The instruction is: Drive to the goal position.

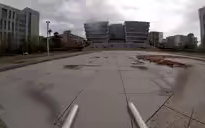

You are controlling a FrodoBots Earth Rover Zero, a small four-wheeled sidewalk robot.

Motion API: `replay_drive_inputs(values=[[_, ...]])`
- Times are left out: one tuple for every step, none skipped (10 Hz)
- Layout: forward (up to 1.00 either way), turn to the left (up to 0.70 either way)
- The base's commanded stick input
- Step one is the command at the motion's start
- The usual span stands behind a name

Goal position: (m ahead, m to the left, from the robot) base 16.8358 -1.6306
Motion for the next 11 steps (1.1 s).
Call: replay_drive_inputs(values=[[1.00,-0.27],[1.00,-0.27],[1.00,-0.27],[1.00,-0.27],[1.00,-0.27],[1.00,-0.27],[1.00,0.00],[1.00,0.00],[1.00,0.00],[1.00,0.00],[1.00,0.00]])
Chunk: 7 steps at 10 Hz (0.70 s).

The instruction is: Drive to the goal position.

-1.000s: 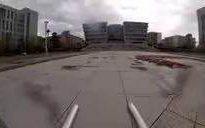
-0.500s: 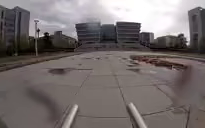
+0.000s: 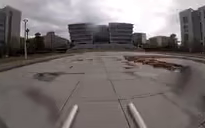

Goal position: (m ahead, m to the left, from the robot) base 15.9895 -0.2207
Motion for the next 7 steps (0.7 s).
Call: replay_drive_inputs(values=[[1.00,0.00],[1.00,0.00],[1.00,0.00],[1.00,0.00],[1.00,0.00],[1.00,-0.02],[1.00,-0.23]])
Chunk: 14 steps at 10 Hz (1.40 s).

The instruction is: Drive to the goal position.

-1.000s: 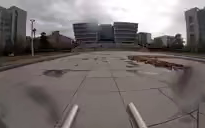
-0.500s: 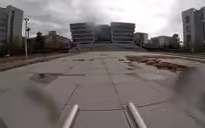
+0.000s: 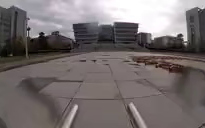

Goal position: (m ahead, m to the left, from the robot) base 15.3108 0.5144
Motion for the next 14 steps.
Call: replay_drive_inputs(values=[[1.00,-0.27],[1.00,-0.27],[1.00,-0.27],[1.00,-0.27],[1.00,-0.27],[1.00,-0.27],[1.00,-0.27],[1.00,-0.27],[1.00,-0.27],[1.00,-0.27],[1.00,-0.27],[1.00,-0.27],[1.00,-0.27],[1.00,-0.27]])
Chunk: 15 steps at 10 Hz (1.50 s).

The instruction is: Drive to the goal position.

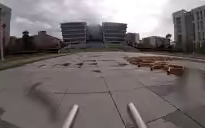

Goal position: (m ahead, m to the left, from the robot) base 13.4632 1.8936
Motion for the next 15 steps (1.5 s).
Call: replay_drive_inputs(values=[[1.00,-0.27],[1.00,-0.27],[1.00,-0.27],[1.00,-0.27],[1.00,-0.27],[1.00,-0.27],[1.00,-0.27],[1.00,-0.15],[1.00,0.00],[1.00,0.00],[1.00,0.00],[1.00,0.00],[1.00,0.00],[1.00,0.14],[1.00,0.27]])
